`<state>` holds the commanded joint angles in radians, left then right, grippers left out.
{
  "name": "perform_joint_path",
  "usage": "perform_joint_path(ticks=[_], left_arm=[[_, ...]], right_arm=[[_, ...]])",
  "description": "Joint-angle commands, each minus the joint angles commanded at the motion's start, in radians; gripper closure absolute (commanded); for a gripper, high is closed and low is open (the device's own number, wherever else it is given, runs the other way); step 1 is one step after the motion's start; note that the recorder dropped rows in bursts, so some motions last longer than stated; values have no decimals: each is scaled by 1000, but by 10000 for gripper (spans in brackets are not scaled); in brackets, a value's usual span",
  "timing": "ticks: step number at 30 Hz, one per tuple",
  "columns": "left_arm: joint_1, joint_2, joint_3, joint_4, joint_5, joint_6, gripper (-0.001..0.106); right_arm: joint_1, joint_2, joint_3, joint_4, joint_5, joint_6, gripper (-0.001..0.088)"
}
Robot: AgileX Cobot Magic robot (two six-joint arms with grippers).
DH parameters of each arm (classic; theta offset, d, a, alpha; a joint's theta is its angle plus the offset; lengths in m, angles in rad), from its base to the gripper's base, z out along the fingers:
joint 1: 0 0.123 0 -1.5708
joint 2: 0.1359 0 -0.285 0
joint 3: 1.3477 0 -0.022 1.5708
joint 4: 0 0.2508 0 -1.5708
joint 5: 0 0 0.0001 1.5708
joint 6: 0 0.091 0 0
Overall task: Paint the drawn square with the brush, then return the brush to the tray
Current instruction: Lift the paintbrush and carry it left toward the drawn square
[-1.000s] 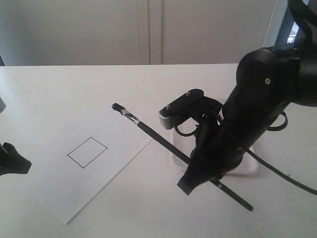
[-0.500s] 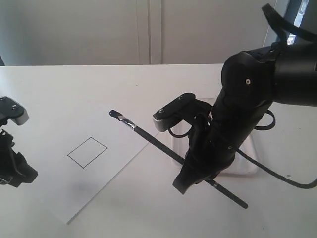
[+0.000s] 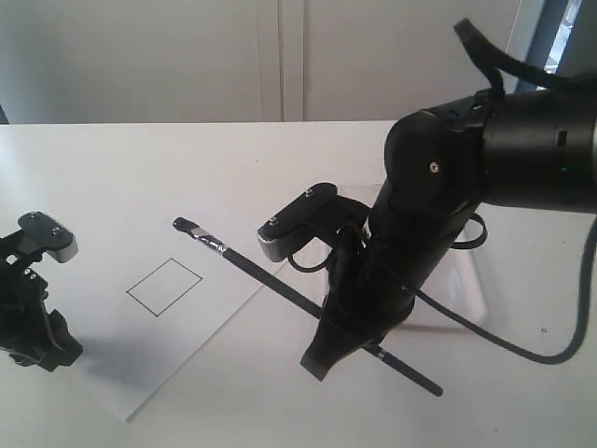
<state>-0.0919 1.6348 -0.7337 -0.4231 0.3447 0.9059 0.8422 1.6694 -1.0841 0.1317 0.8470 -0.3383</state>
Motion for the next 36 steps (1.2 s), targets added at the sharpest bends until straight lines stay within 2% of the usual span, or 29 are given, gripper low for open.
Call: perform_joint_path(ticks=[7,18,27,36], left_arm=[[-2,0,0,105,-44,-105,562],[-2,12,0,107,-124,-121,562],[-2,90,0,98,-130,-125,562],[-2,98,0,88,-124,-125,562]], right_arm=[[0,63,-47,6,10,0,868],[23,89,-84,10,12,0,868],[23,117,-84,10,29,0,868],[29,136,-84,8,29,16,868]])
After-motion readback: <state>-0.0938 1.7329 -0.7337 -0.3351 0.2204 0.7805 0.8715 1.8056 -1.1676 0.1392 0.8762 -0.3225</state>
